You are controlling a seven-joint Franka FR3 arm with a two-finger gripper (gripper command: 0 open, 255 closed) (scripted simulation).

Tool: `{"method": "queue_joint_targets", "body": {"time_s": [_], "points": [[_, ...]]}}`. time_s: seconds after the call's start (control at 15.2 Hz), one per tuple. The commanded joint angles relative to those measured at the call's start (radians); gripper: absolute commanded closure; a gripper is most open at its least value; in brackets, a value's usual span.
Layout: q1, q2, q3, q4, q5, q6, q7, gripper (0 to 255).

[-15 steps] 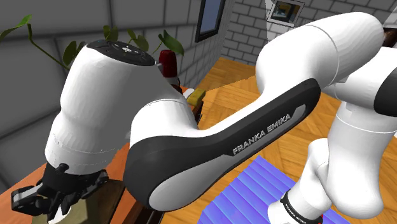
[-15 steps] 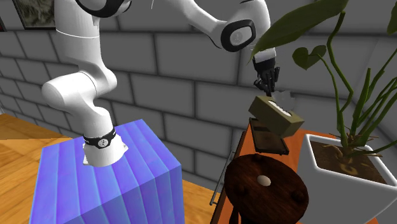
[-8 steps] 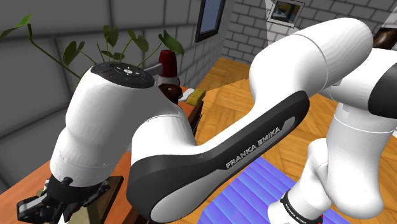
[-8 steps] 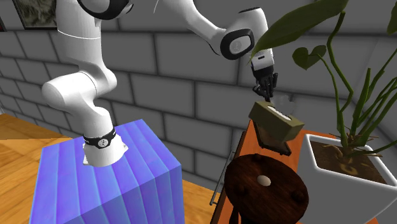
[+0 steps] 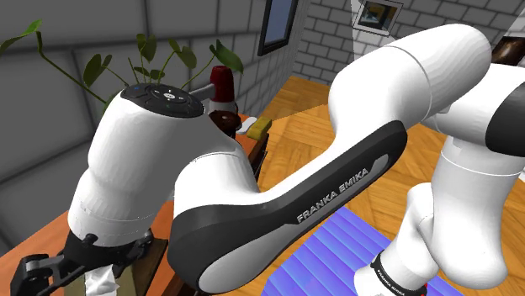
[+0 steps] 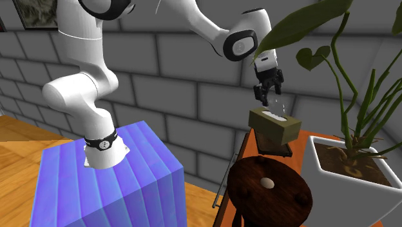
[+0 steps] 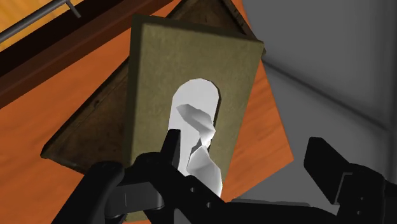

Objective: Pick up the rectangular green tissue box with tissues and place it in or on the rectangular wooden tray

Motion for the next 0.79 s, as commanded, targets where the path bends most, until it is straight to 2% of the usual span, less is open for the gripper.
{"method": "queue_joint_targets", "body": {"time_s": [0.0, 0.07, 0.33, 0.73], "points": [[0.0, 0.0, 0.0, 0.0, 0.0, 0.0, 0.0, 0], [-0.001, -0.001, 0.0, -0.001, 0.001, 0.0, -0.001, 0], [-0.041, -0.111, 0.031, -0.025, 0.077, -0.076, -0.05, 0], [-0.041, -0.111, 0.03, -0.025, 0.077, -0.076, -0.05, 0]]}}
